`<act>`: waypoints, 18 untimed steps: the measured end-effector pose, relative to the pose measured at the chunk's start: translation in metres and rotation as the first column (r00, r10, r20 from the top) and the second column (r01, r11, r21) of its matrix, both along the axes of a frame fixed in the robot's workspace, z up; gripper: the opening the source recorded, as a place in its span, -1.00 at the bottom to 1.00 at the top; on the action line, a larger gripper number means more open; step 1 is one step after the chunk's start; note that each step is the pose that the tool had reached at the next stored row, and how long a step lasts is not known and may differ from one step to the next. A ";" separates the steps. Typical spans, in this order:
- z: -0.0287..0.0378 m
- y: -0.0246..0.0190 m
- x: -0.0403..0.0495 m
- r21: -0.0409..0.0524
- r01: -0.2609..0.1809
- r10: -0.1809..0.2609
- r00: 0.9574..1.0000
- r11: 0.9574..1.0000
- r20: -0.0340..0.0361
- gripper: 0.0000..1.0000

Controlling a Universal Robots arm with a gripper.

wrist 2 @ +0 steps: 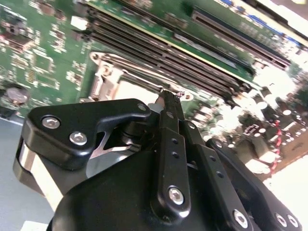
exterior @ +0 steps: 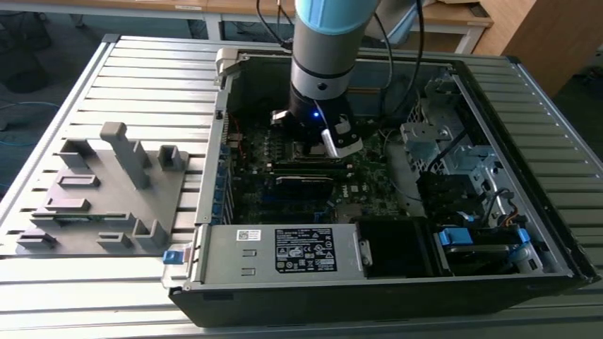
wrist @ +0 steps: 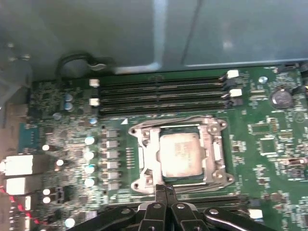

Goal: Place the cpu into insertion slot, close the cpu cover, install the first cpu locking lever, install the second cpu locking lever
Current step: 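Install the second cpu locking lever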

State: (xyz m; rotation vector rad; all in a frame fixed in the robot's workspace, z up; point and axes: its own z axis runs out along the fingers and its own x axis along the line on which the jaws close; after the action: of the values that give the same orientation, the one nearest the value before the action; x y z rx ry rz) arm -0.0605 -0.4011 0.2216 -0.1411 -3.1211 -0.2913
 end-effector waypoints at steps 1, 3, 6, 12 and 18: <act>0.0000 0.0000 0.0028 0.000 0.000 0.000 1.000 1.000 0.000 -0.80; 0.0000 0.0000 0.0085 0.000 0.001 -0.001 1.000 1.000 -0.001 -0.80; 0.0000 0.0000 0.0130 0.000 0.002 -0.002 1.000 1.000 -0.002 -0.80; 0.0000 0.0001 0.0130 0.000 0.002 -0.002 1.000 1.000 -0.002 -0.80; 0.0000 0.0001 0.0131 0.000 0.002 -0.002 1.000 1.000 -0.002 -0.80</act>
State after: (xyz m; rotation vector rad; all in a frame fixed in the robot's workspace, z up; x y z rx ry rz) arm -0.0475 -0.4010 0.2216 -0.1444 -3.1193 -0.2913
